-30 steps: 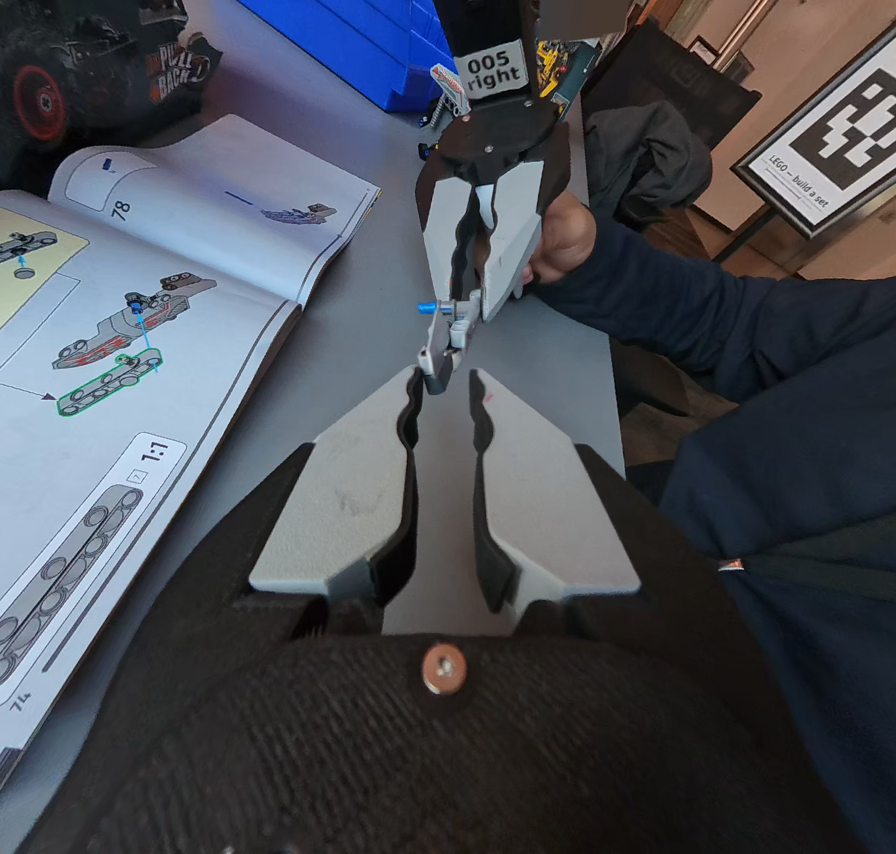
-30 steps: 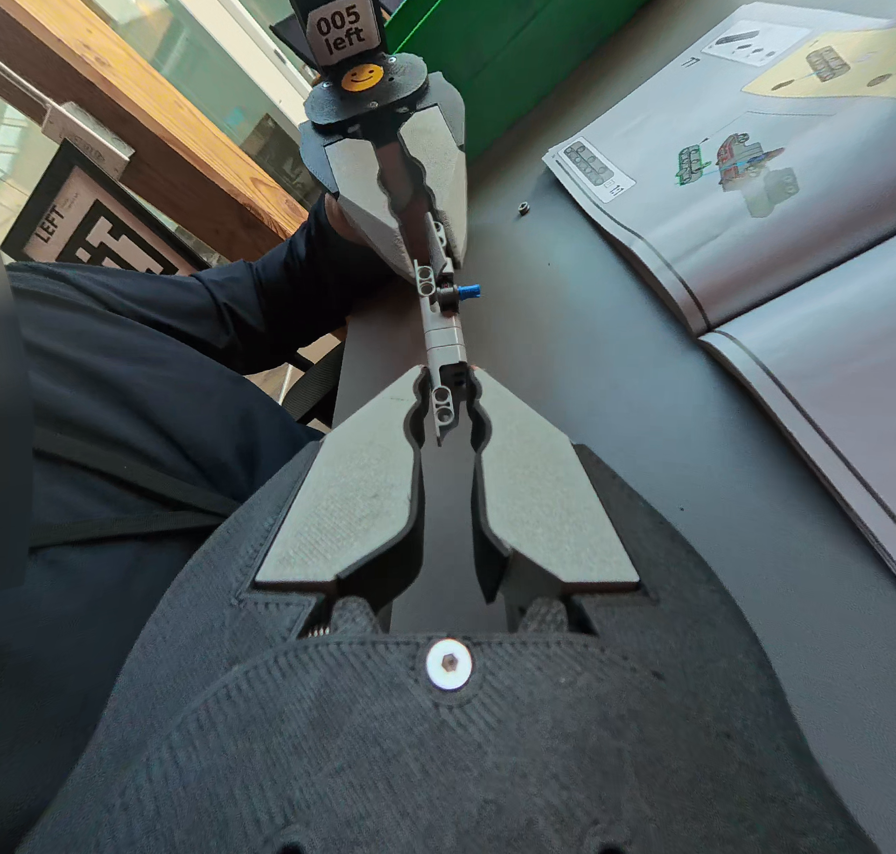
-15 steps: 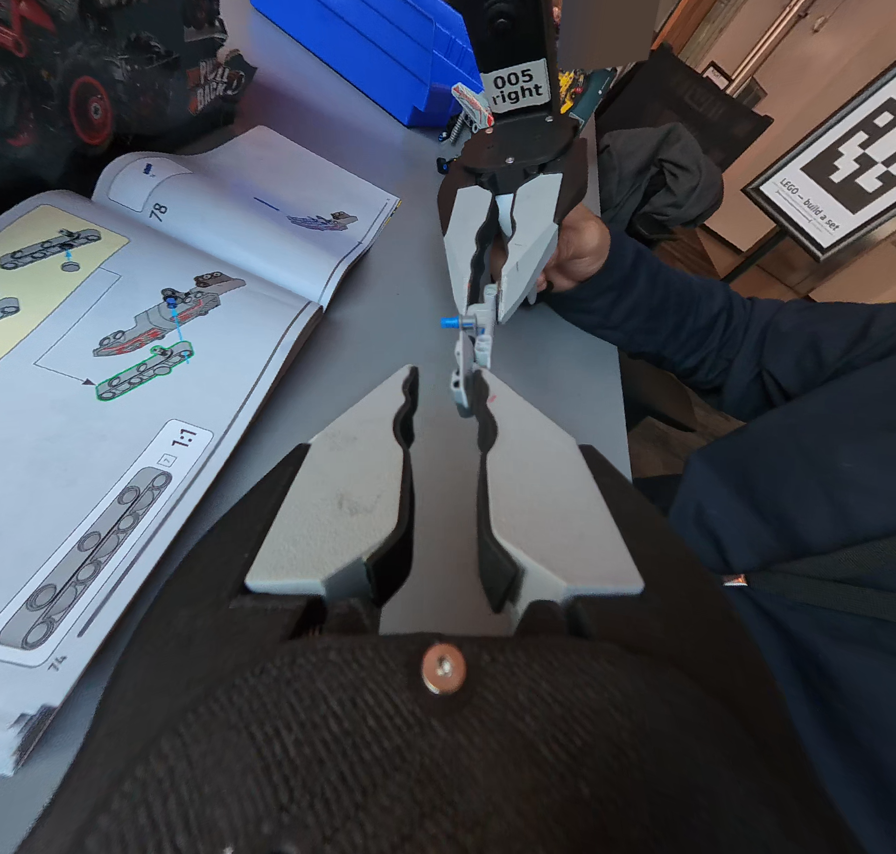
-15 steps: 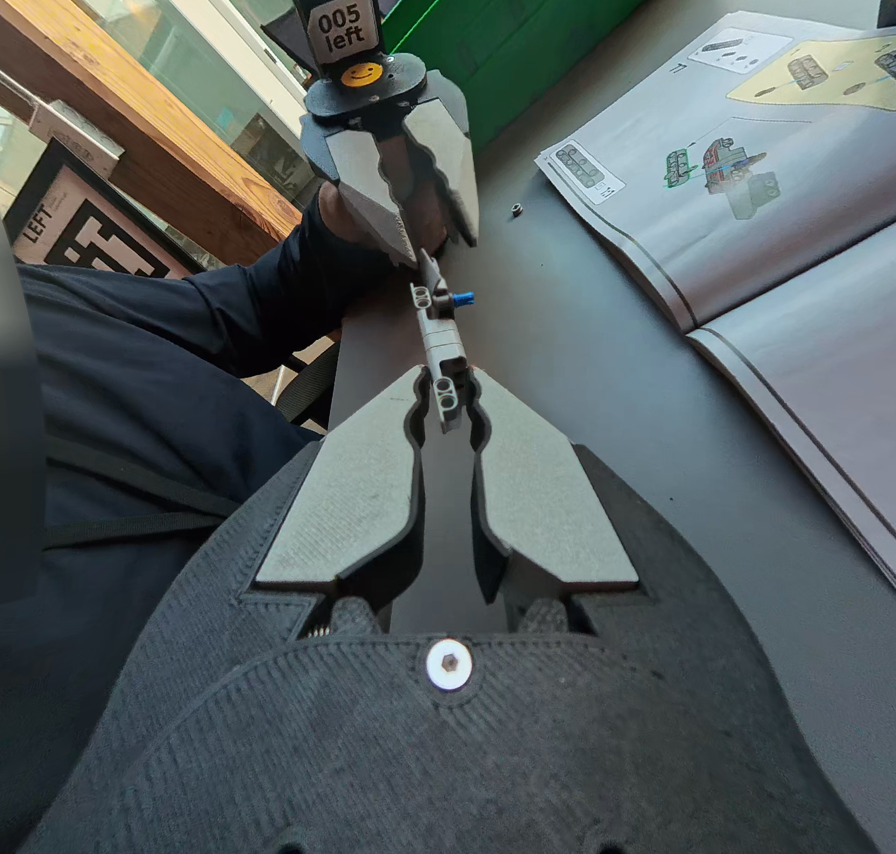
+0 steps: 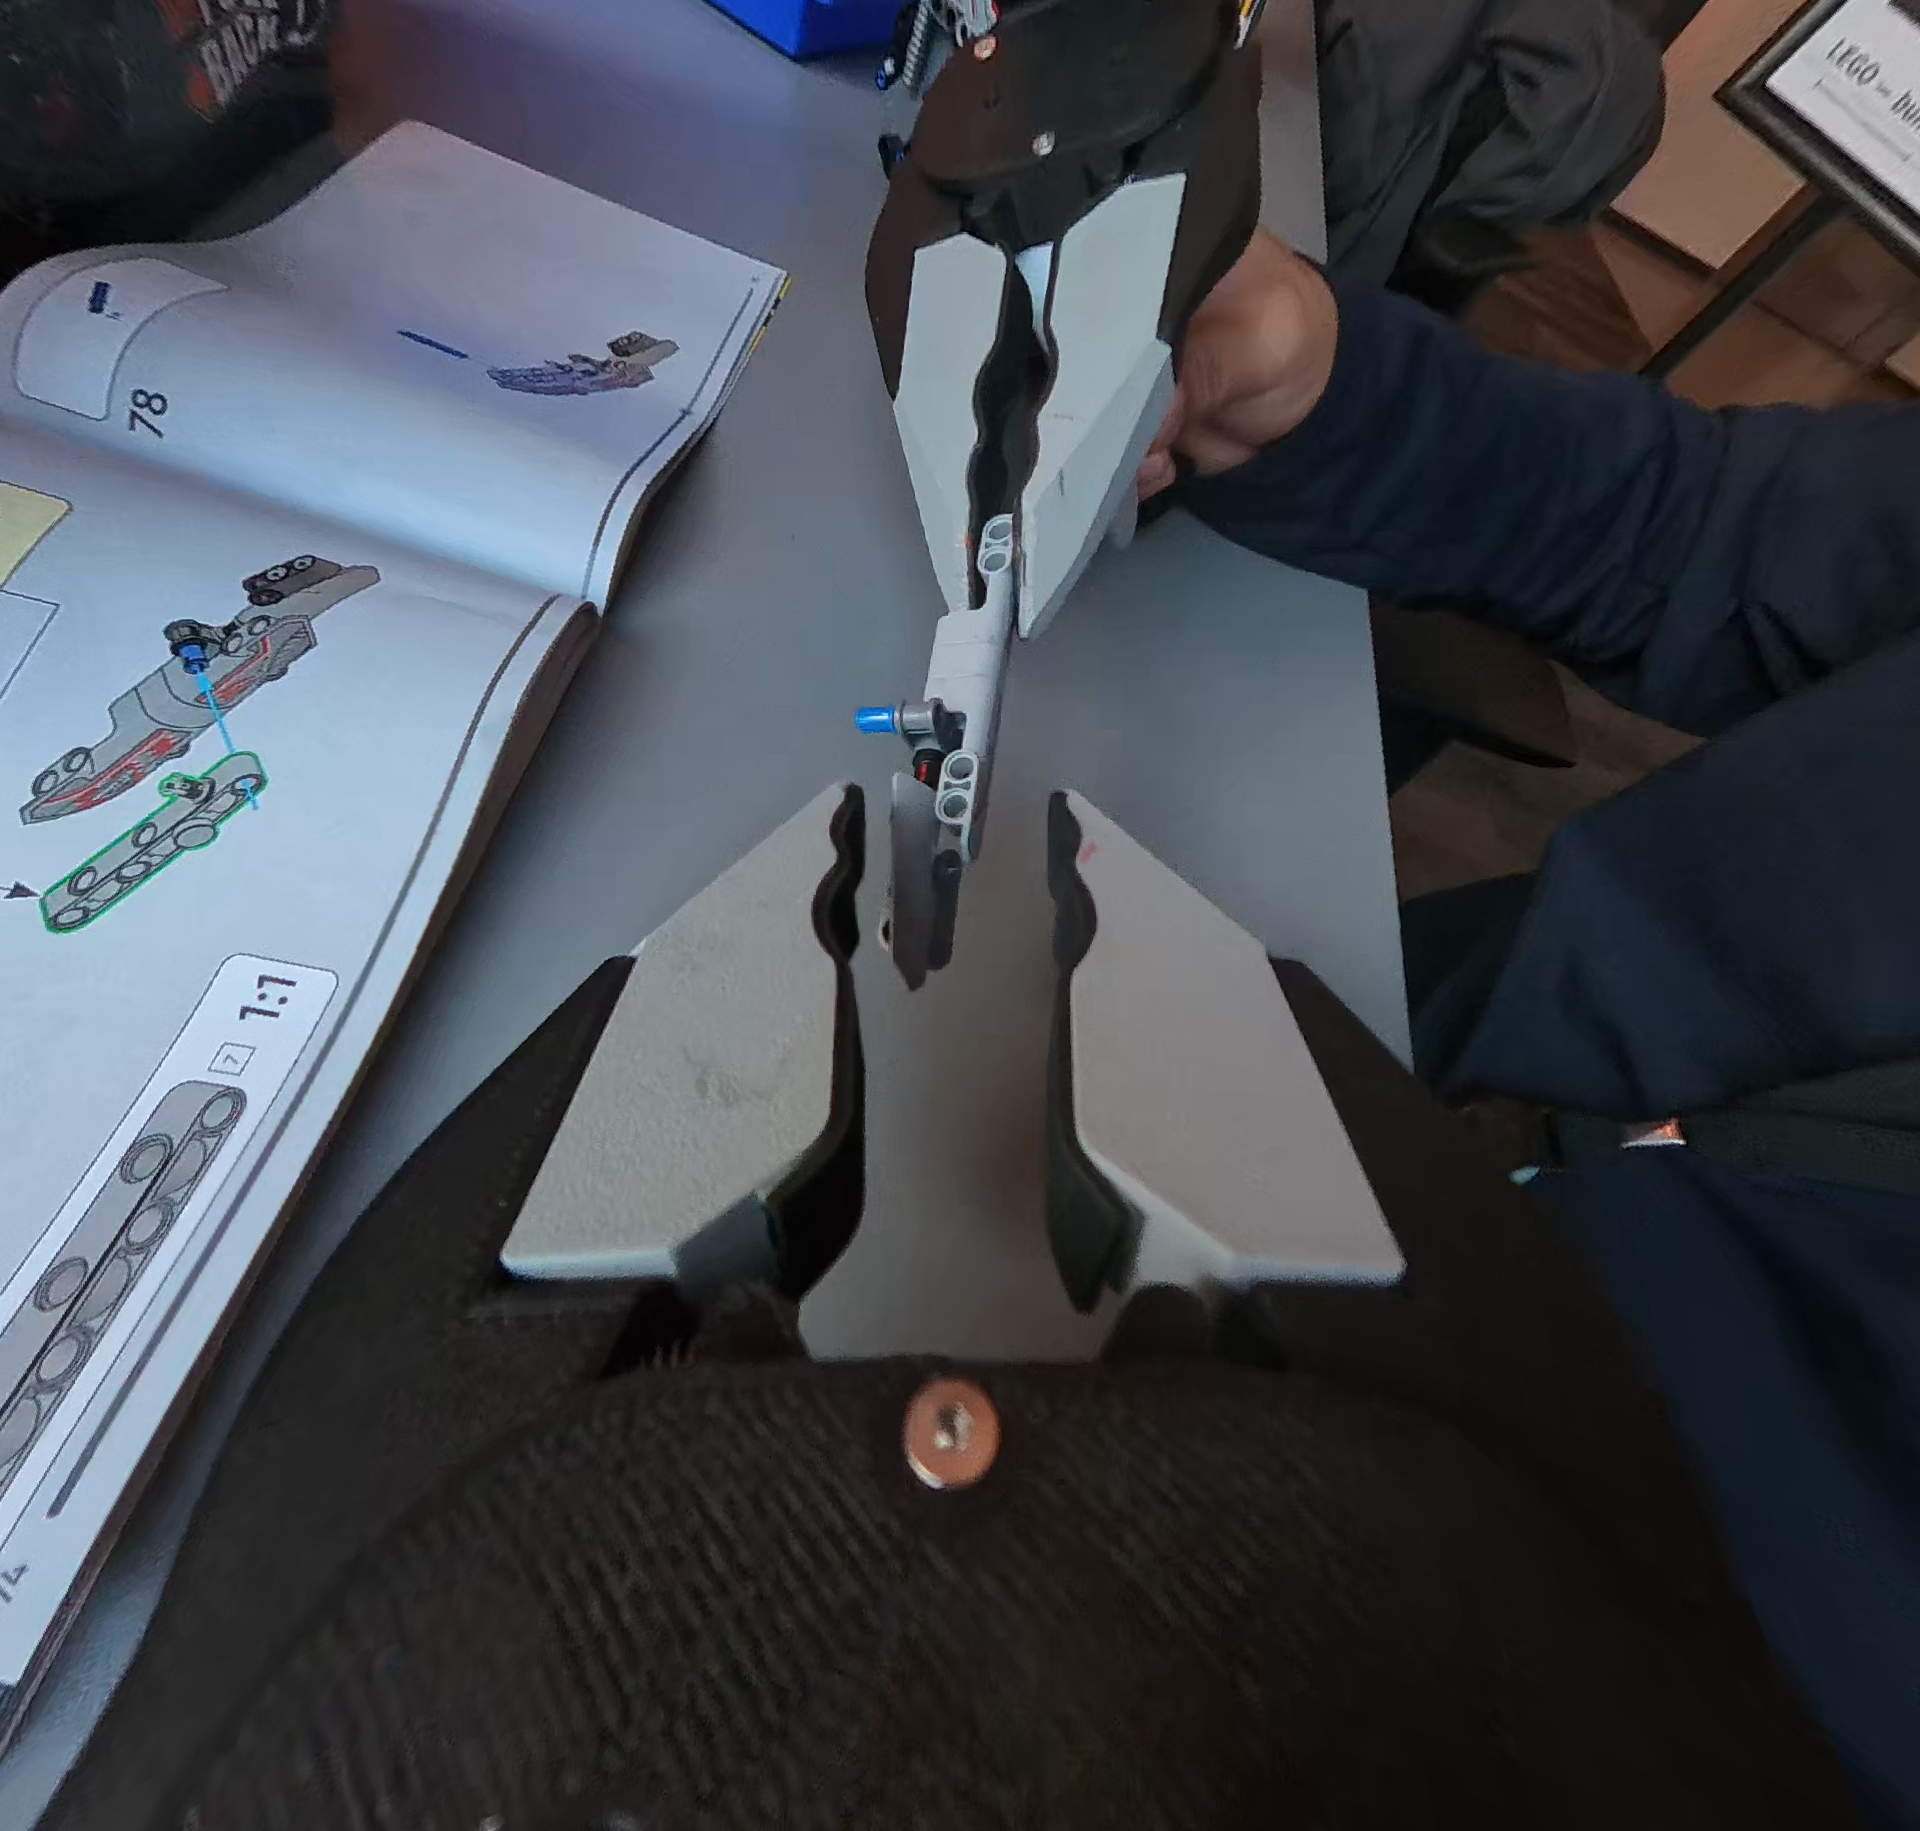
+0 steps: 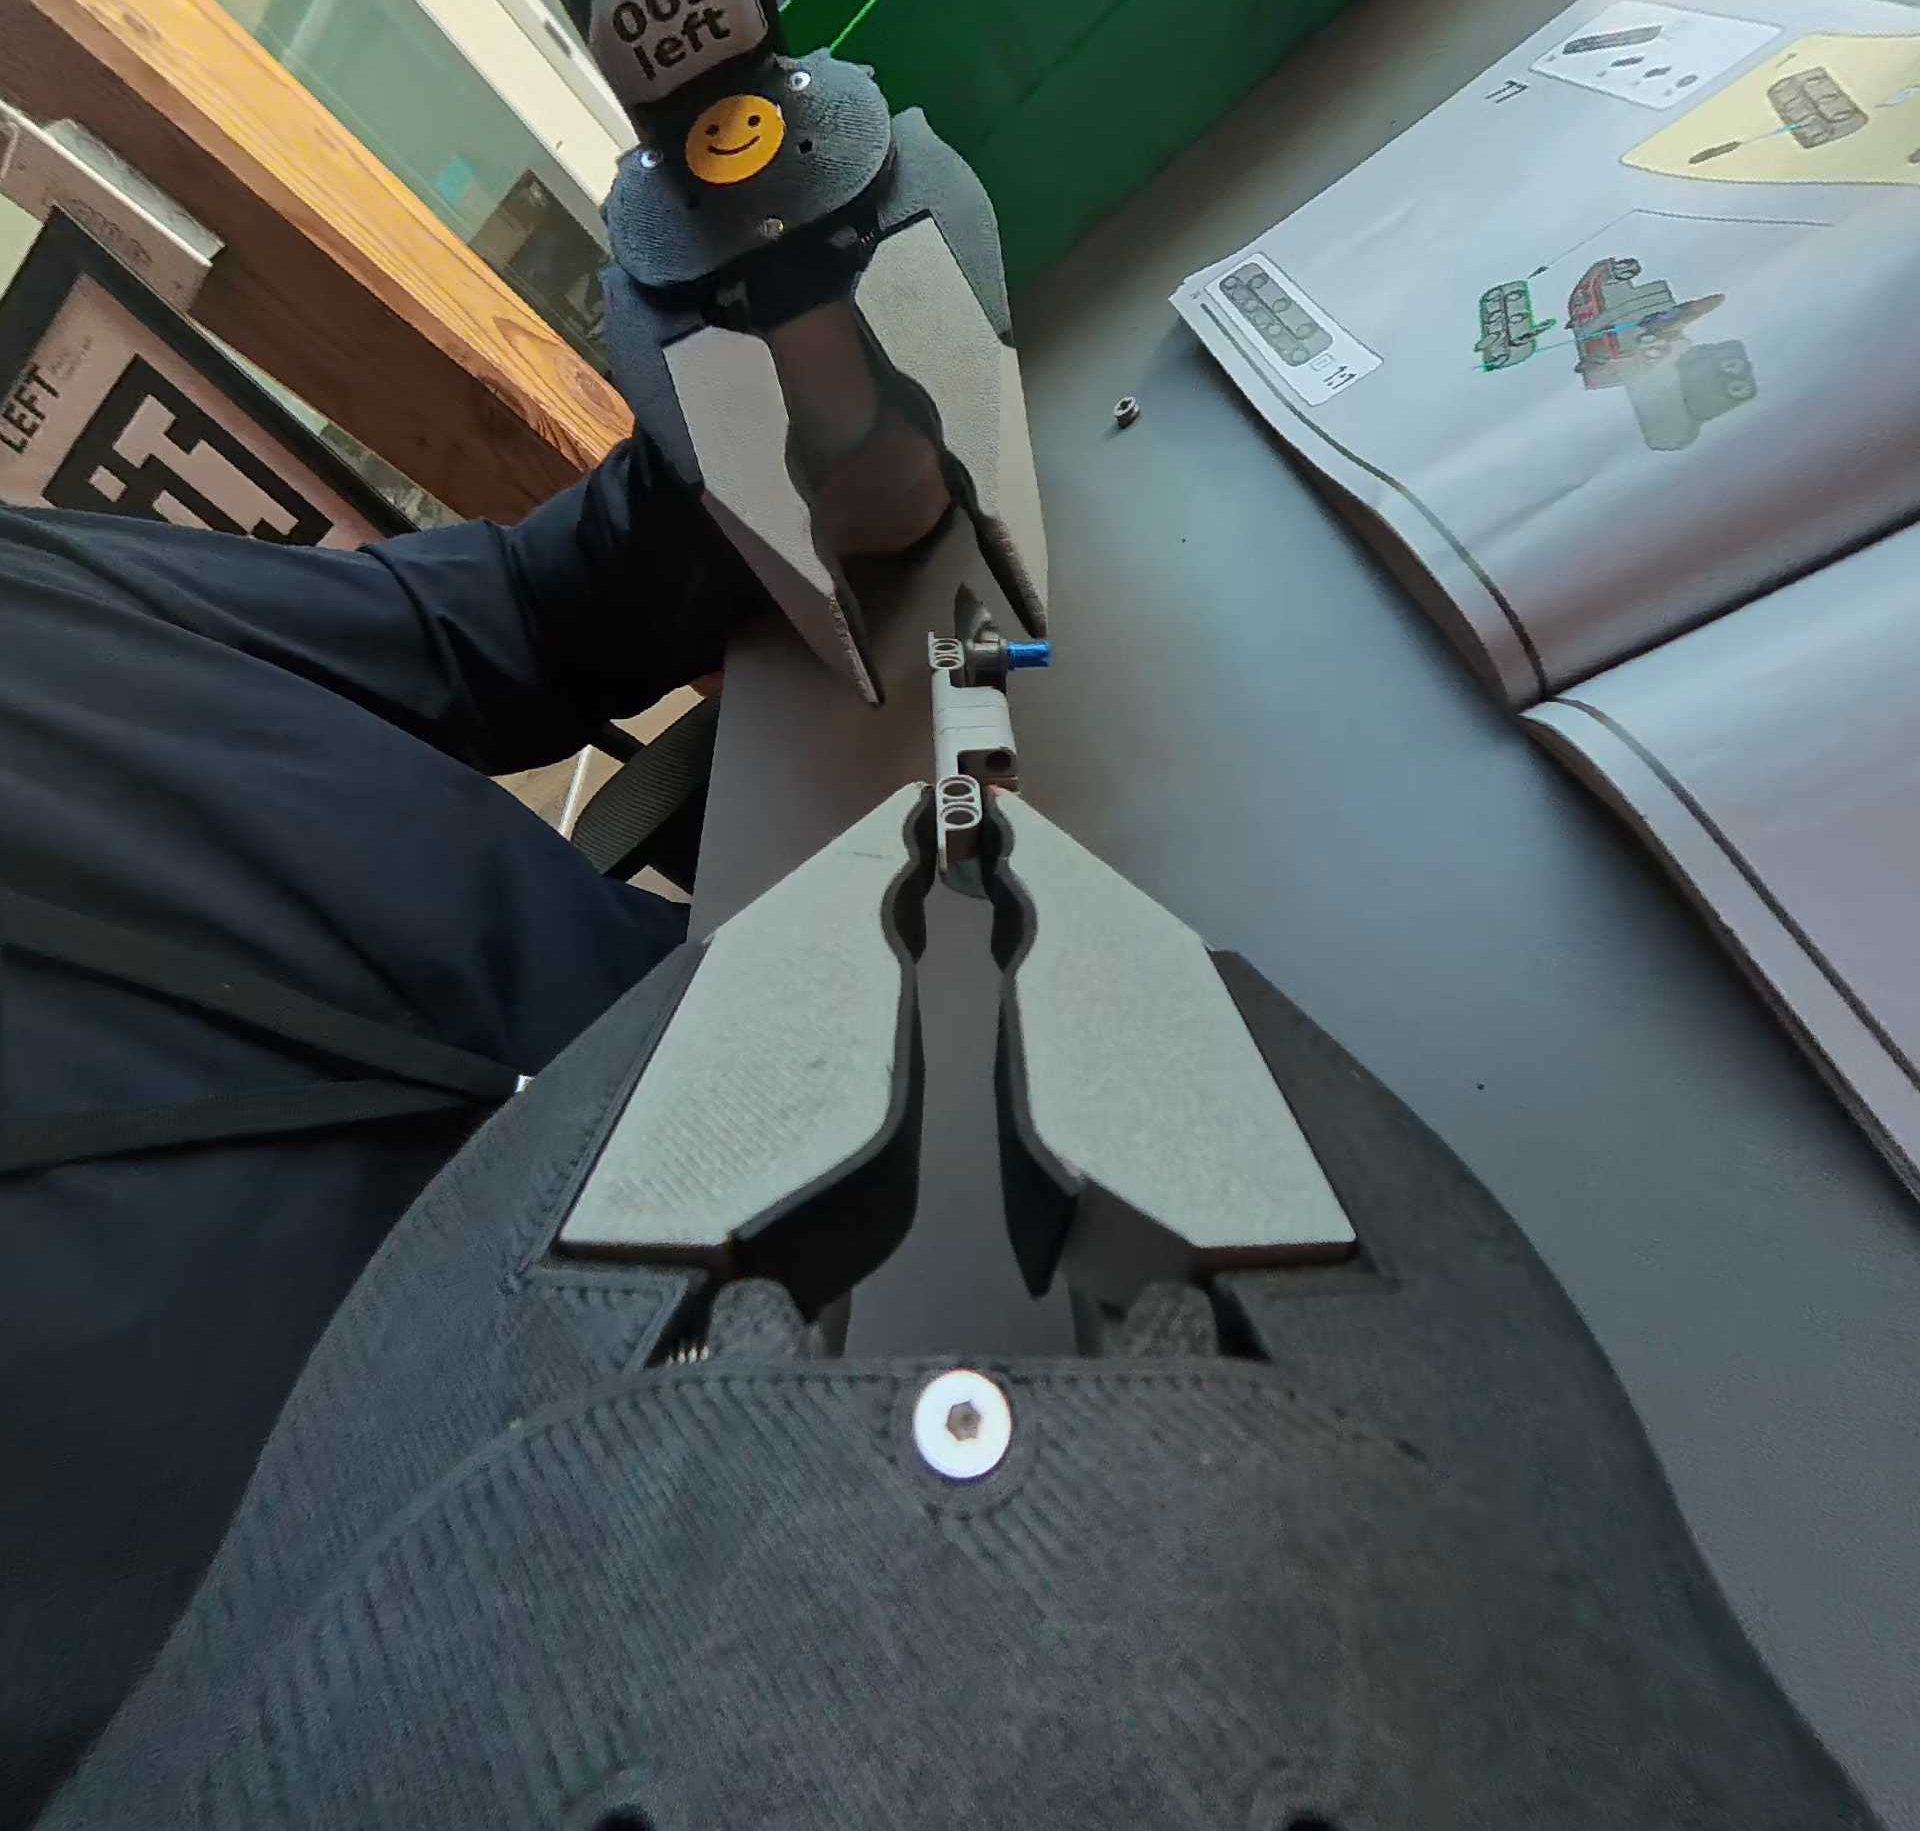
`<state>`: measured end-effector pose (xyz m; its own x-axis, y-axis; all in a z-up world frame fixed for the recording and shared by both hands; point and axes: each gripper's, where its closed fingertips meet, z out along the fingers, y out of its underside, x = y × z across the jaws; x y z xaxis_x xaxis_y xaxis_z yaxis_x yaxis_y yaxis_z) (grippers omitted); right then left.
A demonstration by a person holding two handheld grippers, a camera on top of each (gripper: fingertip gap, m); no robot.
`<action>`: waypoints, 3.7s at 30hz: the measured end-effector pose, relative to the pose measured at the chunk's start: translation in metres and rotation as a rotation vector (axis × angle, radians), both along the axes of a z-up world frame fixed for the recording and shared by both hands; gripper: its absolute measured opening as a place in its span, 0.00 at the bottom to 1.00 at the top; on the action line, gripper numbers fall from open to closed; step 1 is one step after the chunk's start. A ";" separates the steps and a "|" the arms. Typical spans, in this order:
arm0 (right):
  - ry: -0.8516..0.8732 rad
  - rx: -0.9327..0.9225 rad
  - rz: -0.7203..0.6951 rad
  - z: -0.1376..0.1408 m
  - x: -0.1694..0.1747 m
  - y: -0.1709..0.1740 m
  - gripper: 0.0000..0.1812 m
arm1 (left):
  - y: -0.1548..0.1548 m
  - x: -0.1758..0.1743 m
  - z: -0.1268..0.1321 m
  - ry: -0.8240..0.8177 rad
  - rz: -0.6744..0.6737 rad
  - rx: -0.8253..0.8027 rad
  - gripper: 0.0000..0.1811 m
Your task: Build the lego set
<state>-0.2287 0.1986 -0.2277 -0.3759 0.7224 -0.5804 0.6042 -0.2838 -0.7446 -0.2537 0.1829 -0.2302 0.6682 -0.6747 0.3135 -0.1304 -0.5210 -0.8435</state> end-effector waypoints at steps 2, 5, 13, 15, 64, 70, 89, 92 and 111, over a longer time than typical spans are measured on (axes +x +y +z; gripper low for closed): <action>0.010 -0.005 0.020 0.002 0.001 -0.004 0.02 | -0.001 0.003 -0.004 0.033 -0.014 -0.001 0.18; 0.037 0.006 0.054 0.006 0.004 -0.011 0.02 | -0.005 0.007 -0.006 0.058 -0.043 -0.002 0.17; 0.014 0.068 0.071 -0.002 0.010 -0.015 0.03 | -0.011 0.014 -0.009 0.122 -0.088 0.038 0.08; 0.001 0.114 0.064 -0.007 0.013 -0.013 0.03 | -0.012 0.015 -0.011 0.137 -0.094 0.032 0.08; 0.076 0.449 0.046 -0.016 0.000 -0.023 0.07 | -0.010 0.023 -0.008 0.088 -0.109 0.013 0.08; 0.078 0.459 0.033 -0.017 0.001 -0.024 0.08 | -0.008 0.027 -0.003 0.106 -0.092 0.080 0.07; 0.263 0.547 0.065 0.002 0.001 -0.040 0.07 | -0.018 0.036 0.012 0.092 -0.144 0.222 0.07; 0.254 0.618 0.094 -0.004 0.003 -0.040 0.07 | -0.019 0.039 0.008 0.092 -0.168 0.182 0.07; 0.199 0.783 0.101 -0.027 -0.001 -0.010 0.07 | -0.009 -0.006 -0.015 0.175 -0.073 0.032 0.07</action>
<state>-0.2300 0.1890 -0.2544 -0.5037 0.8483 0.1633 0.4345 0.4122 -0.8008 -0.2598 0.1738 -0.2451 0.6596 -0.7311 0.1745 -0.3128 -0.4782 -0.8207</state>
